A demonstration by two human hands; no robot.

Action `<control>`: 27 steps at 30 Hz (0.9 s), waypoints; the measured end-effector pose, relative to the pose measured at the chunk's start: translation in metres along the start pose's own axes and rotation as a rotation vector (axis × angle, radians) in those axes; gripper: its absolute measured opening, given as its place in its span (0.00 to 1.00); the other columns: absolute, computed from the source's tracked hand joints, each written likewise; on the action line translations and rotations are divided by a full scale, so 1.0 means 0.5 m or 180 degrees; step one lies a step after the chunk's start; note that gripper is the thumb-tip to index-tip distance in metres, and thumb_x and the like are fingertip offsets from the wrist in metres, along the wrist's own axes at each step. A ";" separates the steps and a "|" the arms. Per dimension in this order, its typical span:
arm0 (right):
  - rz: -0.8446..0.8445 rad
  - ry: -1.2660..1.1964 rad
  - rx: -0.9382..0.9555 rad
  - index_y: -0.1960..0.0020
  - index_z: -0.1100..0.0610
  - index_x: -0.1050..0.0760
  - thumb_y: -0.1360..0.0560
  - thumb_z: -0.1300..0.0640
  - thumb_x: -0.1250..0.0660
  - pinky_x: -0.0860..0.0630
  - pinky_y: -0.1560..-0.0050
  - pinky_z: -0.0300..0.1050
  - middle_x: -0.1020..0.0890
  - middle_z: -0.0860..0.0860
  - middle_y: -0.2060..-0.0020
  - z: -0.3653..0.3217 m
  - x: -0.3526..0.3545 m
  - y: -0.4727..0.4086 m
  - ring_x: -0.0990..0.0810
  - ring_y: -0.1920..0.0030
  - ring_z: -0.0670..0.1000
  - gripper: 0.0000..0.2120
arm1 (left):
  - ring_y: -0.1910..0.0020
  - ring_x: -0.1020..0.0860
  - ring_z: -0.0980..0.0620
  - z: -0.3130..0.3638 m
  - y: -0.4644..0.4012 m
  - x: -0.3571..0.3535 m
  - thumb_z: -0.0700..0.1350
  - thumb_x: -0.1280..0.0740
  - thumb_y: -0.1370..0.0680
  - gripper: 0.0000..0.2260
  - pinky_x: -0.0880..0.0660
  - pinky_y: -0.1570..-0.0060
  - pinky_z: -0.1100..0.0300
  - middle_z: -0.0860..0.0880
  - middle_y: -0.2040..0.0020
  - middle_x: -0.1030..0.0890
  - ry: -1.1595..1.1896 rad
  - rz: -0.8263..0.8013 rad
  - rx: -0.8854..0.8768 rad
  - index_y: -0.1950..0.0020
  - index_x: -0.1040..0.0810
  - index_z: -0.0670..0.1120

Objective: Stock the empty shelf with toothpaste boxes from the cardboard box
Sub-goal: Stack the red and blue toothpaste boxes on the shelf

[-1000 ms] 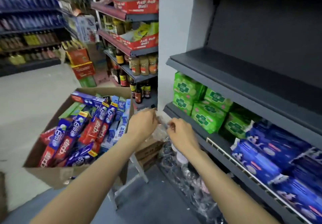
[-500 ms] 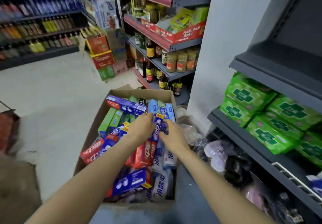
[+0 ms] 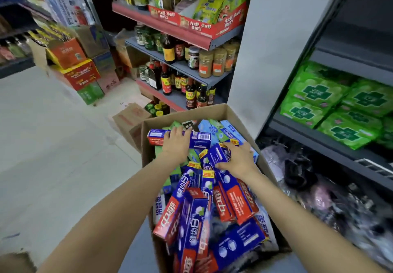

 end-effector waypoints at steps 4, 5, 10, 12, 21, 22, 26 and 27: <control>0.0110 0.0071 -0.0134 0.24 0.50 0.42 0.29 0.47 0.29 0.36 0.34 0.50 0.33 0.60 0.33 -0.005 -0.002 0.012 0.38 0.32 0.62 0.38 | 0.30 0.38 0.39 0.003 -0.017 0.008 0.47 0.35 0.22 0.23 0.43 0.31 0.39 0.40 0.32 0.33 -0.0159 0.0015 -0.0170 0.28 0.36 0.51; 0.0162 0.0027 -0.0086 0.24 0.51 0.43 0.27 0.48 0.30 0.36 0.35 0.50 0.31 0.59 0.33 -0.008 0.004 0.018 0.36 0.32 0.61 0.37 | 0.30 0.39 0.40 0.005 -0.017 0.010 0.49 0.36 0.22 0.23 0.41 0.32 0.39 0.41 0.32 0.33 -0.0142 -0.0072 -0.0251 0.28 0.36 0.52; 0.0705 -0.1473 0.0037 0.28 0.51 0.35 0.26 0.55 0.30 0.27 0.42 0.44 0.24 0.51 0.37 0.007 0.046 0.035 0.22 0.40 0.55 0.29 | 0.31 0.37 0.41 0.009 0.008 0.028 0.56 0.41 0.20 0.26 0.32 0.37 0.47 0.39 0.34 0.32 0.0511 0.0131 -0.0482 0.24 0.41 0.49; 0.0774 -0.2108 0.0064 0.33 0.49 0.31 0.26 0.57 0.31 0.23 0.43 0.52 0.20 0.50 0.42 0.017 0.068 0.050 0.19 0.48 0.53 0.22 | 0.35 0.33 0.40 0.008 0.013 0.052 0.56 0.42 0.20 0.25 0.32 0.39 0.50 0.39 0.36 0.29 0.0931 0.0389 -0.0519 0.25 0.38 0.46; 0.0864 -0.3773 0.0209 0.37 0.53 0.29 0.21 0.56 0.39 0.21 0.59 0.38 0.18 0.48 0.51 0.087 0.186 0.131 0.17 0.60 0.43 0.13 | 0.67 0.25 0.50 0.189 0.055 0.201 0.54 0.44 0.18 0.18 0.33 0.64 0.57 0.47 0.66 0.24 0.2666 0.0064 -0.1031 0.55 0.27 0.41; 0.0923 -0.3896 0.0207 0.36 0.54 0.29 0.21 0.55 0.39 0.21 0.56 0.42 0.17 0.49 0.50 0.106 0.203 0.144 0.17 0.59 0.45 0.14 | 0.66 0.24 0.47 0.228 0.064 0.208 0.55 0.44 0.19 0.18 0.32 0.62 0.55 0.44 0.65 0.22 0.2801 -0.0036 -0.1036 0.58 0.28 0.42; 0.1284 -0.4421 0.0253 0.42 0.53 0.28 0.19 0.56 0.42 0.20 0.66 0.39 0.15 0.47 0.60 0.218 0.291 0.218 0.16 0.65 0.44 0.08 | 0.68 0.21 0.52 0.415 0.113 0.232 0.54 0.43 0.19 0.15 0.27 0.64 0.62 0.43 0.60 0.20 0.3588 -0.0478 -0.1056 0.55 0.26 0.45; 0.1341 -0.4548 0.0246 0.41 0.52 0.28 0.19 0.56 0.42 0.20 0.67 0.39 0.15 0.47 0.60 0.256 0.316 0.240 0.16 0.65 0.45 0.09 | 0.72 0.21 0.57 0.469 0.127 0.236 0.52 0.43 0.18 0.13 0.26 0.69 0.68 0.47 0.64 0.19 0.3790 -0.0578 -0.1077 0.56 0.27 0.45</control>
Point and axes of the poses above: each hand's wrist, its own y-axis away from the middle knuckle, its own x-axis out of the back of the hand, z = x × y, the point moved 1 cm from there along -y, towards the middle knuckle
